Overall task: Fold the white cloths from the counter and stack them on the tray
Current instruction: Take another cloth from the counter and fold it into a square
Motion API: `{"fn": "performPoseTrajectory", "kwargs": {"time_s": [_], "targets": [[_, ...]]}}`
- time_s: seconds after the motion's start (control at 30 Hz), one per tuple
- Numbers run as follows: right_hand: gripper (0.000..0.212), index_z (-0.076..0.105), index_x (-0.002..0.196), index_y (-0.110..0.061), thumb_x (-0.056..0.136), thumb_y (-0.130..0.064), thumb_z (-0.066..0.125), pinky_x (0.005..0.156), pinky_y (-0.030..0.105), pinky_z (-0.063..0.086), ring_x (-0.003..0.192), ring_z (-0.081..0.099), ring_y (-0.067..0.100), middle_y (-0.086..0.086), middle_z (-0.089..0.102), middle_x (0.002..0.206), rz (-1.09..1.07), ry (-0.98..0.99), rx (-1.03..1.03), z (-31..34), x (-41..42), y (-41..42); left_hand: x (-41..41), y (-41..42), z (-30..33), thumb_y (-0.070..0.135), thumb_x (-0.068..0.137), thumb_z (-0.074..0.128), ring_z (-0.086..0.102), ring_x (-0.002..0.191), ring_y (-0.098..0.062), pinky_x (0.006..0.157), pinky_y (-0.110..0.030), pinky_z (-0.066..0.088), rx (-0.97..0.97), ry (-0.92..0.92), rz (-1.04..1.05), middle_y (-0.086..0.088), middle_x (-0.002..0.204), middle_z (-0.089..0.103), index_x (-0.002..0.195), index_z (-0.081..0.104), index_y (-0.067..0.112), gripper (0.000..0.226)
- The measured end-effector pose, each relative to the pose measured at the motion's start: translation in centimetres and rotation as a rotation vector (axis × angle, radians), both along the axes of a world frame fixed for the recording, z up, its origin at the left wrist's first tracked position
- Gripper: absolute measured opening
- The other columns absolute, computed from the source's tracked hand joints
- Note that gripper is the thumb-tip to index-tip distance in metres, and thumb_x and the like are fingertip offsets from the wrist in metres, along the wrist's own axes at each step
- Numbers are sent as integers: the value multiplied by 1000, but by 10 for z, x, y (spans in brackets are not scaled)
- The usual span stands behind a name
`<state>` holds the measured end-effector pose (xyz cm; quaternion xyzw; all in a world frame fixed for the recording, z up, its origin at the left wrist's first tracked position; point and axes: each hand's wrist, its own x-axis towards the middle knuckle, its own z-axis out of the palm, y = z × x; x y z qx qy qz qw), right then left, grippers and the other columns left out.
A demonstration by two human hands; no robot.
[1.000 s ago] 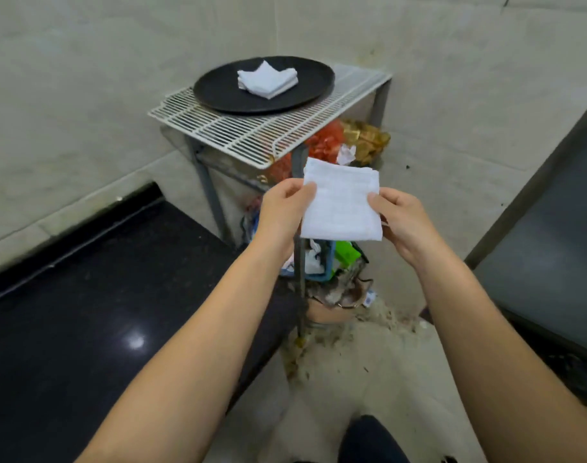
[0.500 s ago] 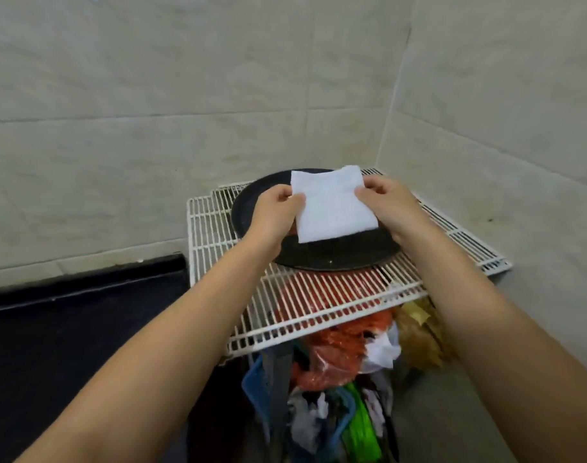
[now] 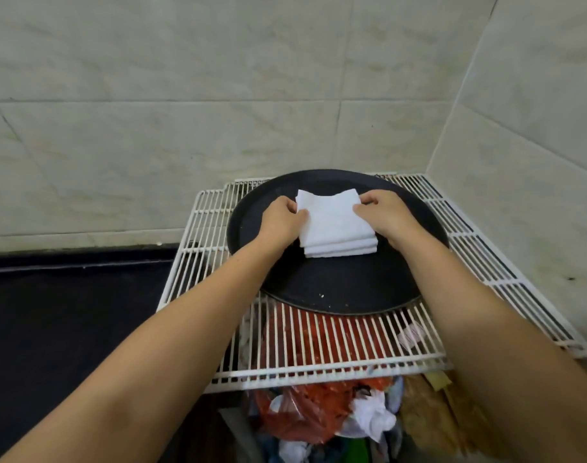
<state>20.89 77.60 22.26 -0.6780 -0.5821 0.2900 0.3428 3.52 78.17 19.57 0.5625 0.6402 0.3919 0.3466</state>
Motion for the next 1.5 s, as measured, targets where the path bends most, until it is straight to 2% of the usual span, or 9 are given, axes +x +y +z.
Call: {"fn": "performPoseTrajectory", "kwargs": {"time_s": [0.2, 0.33, 0.47, 0.57, 0.7, 0.87, 0.97, 1.13, 1.5], "targets": [[22, 66, 100, 1, 87, -12, 54, 72, 31, 41, 91, 62, 30, 18, 67, 99, -12, 16, -31, -6, 4, 0, 1, -1, 0, 21, 86, 54, 43, 64, -10, 55, -24, 34, 6, 65, -22, 5, 71, 48, 75, 43, 17, 16], [25, 65, 103, 1, 89, -16, 53, 85, 39, 48, 103, 60, 32, 17, 66, 109, -47, -15, -17, -2, 3, -7, -2, -5, 6, 26, 88, 54, 47, 63, -13, 53, -27, 36, -21, 66, -65, 3, 71, 50, 76, 42, 17, 19], [31, 60, 118, -10, 93, -26, 51, 81, 24, 37, 110, 56, 23, 6, 62, 118, -96, -100, 121, 28, -5, -27, -24, -18, 27, 31, 94, 50, 48, 55, -14, 48, -26, 39, 2, 56, -77, -1, 70, 56, 94, 51, 11, 20], [31, 57, 121, -11, 95, -24, 47, 83, 25, 39, 108, 55, 20, 5, 61, 120, -10, -143, 210, 52, -39, -50, -65, -41, 45, 27, 95, 49, 45, 51, -14, 39, -19, 33, 68, -24, -64, -1, 68, 55, 95, 49, 10, 17], [27, 61, 115, -8, 95, -19, 47, 79, 24, 37, 107, 58, 24, 10, 65, 117, 190, -231, 324, 63, -135, -85, -153, -96, 55, 25, 96, 49, 44, 50, -14, 40, -20, 30, 130, -14, -14, -1, 67, 53, 81, 44, 20, 17], [25, 64, 112, -7, 94, -17, 49, 73, 25, 37, 102, 60, 26, 12, 66, 109, 519, -246, 398, 37, -309, -156, -306, -216, 44, 24, 97, 46, 47, 51, -13, 38, -19, 33, 119, 87, 211, 0, 68, 55, 95, 48, 12, 12], [23, 64, 110, -13, 93, -21, 50, 81, 26, 43, 97, 60, 23, 9, 64, 109, 723, -223, 351, -2, -415, -211, -403, -303, 25, 23, 96, 46, 49, 51, -13, 38, -17, 33, 56, 203, 355, 1, 70, 58, 95, 51, 13, 11], [25, 61, 113, -20, 93, -29, 49, 95, 45, 45, 104, 57, 25, 7, 57, 112, 1002, -250, 261, -62, -559, -314, -529, -444, -7, 22, 94, 46, 54, 52, -13, 44, -23, 36, -72, 267, 597, 2, 70, 60, 95, 53, 14, 11], [36, 48, 129, -20, 97, -35, 43, 99, 45, 38, 123, 44, 26, 7, 46, 133, 1239, -546, 222, -127, -748, -400, -681, -579, -85, 24, 93, 47, 56, 104, -28, 91, -39, 46, -342, 525, 783, -12, 111, 59, 115, 56, 11, 27]]}}
